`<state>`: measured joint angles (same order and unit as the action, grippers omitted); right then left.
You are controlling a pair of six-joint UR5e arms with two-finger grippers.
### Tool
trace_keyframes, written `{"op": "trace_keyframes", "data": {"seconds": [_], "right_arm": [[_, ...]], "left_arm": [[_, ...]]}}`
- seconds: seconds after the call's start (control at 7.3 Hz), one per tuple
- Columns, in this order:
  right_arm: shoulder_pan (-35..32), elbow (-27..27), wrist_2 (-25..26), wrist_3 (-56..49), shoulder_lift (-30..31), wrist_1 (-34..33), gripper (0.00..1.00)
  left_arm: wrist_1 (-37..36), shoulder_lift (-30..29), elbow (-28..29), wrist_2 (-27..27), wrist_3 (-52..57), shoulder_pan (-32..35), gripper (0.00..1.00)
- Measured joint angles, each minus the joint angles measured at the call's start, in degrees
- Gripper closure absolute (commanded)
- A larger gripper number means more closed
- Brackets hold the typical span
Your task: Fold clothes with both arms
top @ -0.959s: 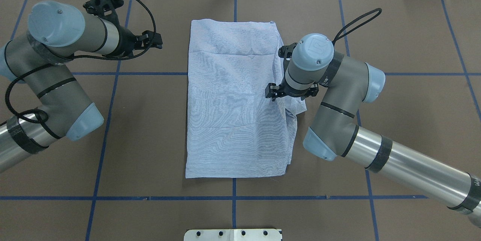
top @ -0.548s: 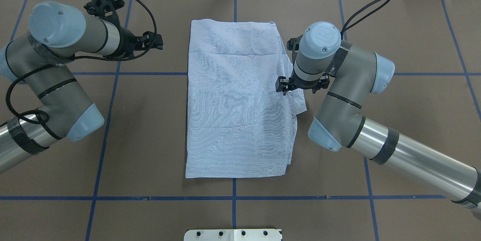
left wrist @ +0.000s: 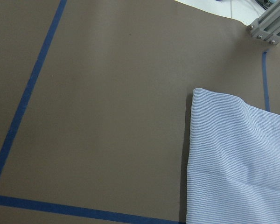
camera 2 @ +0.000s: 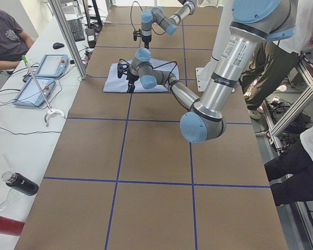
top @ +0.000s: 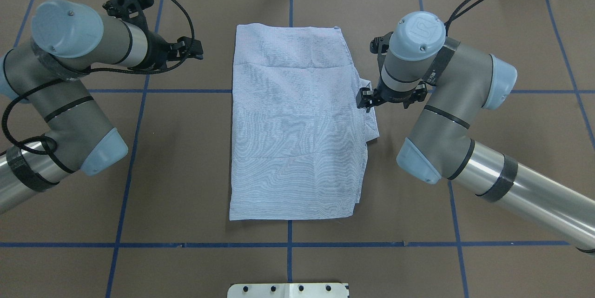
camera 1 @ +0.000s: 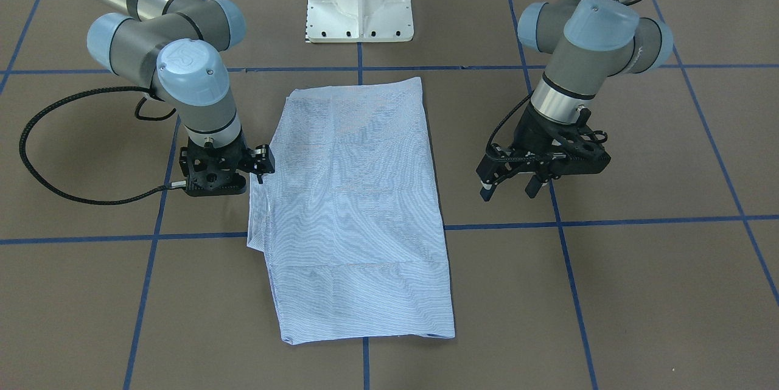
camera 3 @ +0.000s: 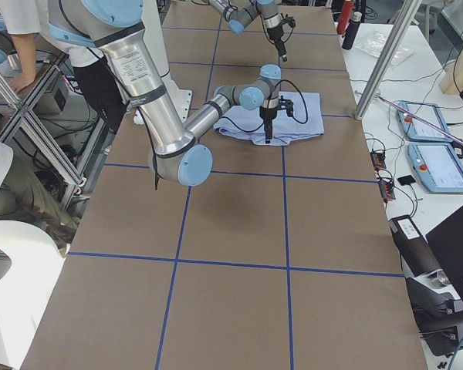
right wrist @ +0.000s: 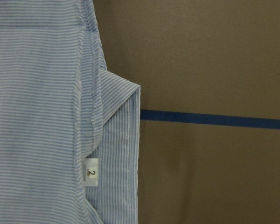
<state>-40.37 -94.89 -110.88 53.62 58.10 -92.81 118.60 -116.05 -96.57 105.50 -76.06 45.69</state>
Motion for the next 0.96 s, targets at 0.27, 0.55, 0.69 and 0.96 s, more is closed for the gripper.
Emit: {"op": "trace_keyframes", "data": {"seconds": [0.27, 0.55, 0.69, 0.96], "right_arm": [[0.2, -3.3, -1.3, 0.8, 0.2, -0.2, 0.0], [2.2, -10.1, -4.3, 6.7, 3.4, 0.2, 0.0], [3.5, -13.7, -5.4, 10.9, 4.8, 0.3, 0.0], [5.6, -18.5, -6.2, 16.4, 6.2, 0.4, 0.0]], "left_arm": [[0.0, 0.1, -1.1, 2.4, -3.3, -0.2, 0.0], [0.2, 0.3, -3.8, 4.0, -12.9, -4.7, 0.0], [0.2, 1.4, -6.6, 3.9, -18.6, -8.7, 0.01], [0.1, 3.3, -10.9, 0.0, -29.3, -19.0, 0.02]]}}
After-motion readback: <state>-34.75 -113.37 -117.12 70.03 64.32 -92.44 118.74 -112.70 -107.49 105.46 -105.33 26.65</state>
